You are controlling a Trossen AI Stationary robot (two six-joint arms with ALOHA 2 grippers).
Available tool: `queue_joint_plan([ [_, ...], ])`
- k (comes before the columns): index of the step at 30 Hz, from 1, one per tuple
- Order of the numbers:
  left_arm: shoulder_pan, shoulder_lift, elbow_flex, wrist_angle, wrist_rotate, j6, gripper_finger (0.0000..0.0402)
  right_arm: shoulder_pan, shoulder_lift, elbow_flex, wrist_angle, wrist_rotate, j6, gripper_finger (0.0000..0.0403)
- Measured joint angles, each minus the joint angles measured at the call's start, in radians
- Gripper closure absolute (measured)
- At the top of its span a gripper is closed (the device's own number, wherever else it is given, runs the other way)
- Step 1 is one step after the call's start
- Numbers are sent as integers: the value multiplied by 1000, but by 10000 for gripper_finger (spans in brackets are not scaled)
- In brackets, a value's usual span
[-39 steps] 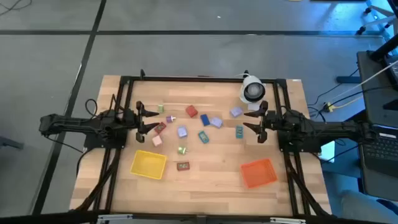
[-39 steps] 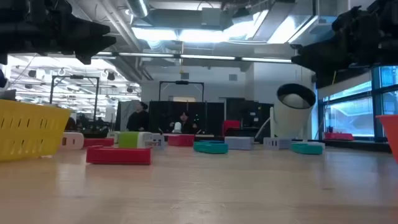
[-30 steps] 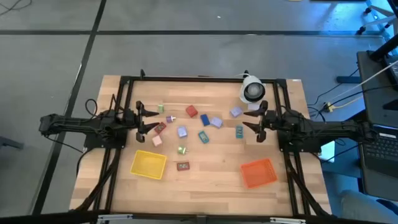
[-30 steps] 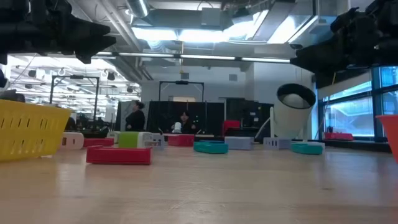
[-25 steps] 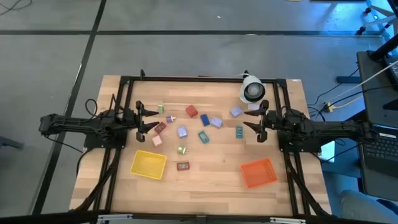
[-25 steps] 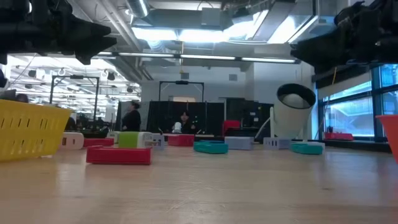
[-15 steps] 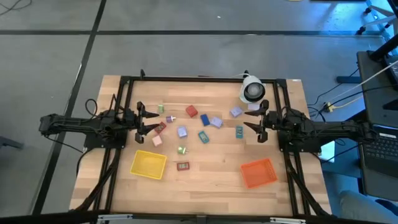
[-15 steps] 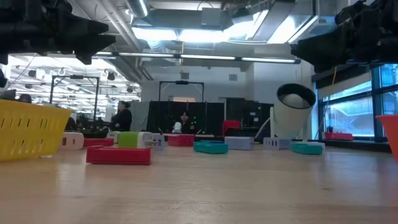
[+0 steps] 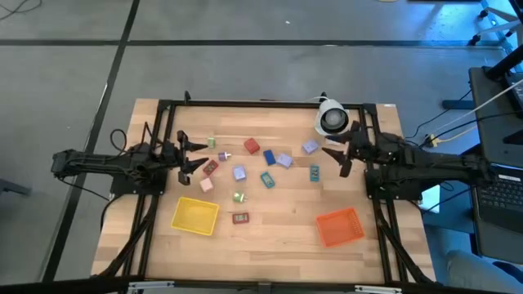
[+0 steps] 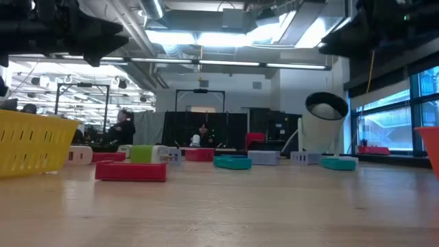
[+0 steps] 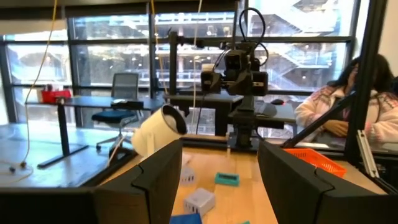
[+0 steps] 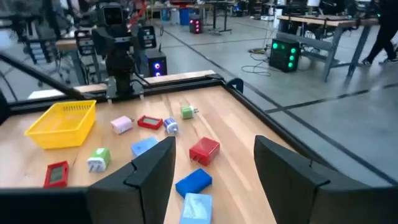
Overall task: Pick & Place Office items
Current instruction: Put the white digital timer into the yellow bin
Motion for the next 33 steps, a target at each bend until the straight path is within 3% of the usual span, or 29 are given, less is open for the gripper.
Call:
queue_joint_plan([
  [7, 0, 1, 75, -109, 20, -12, 194, 0, 16, 152, -271, 47, 102, 185],
  [18, 0, 92, 282, -361, 21, -50, 194, 67, 56, 162, -441, 20, 255, 185],
  [33, 0, 178, 293, -376, -46, -12, 194, 142, 162, 188, -734, 24, 525, 186],
])
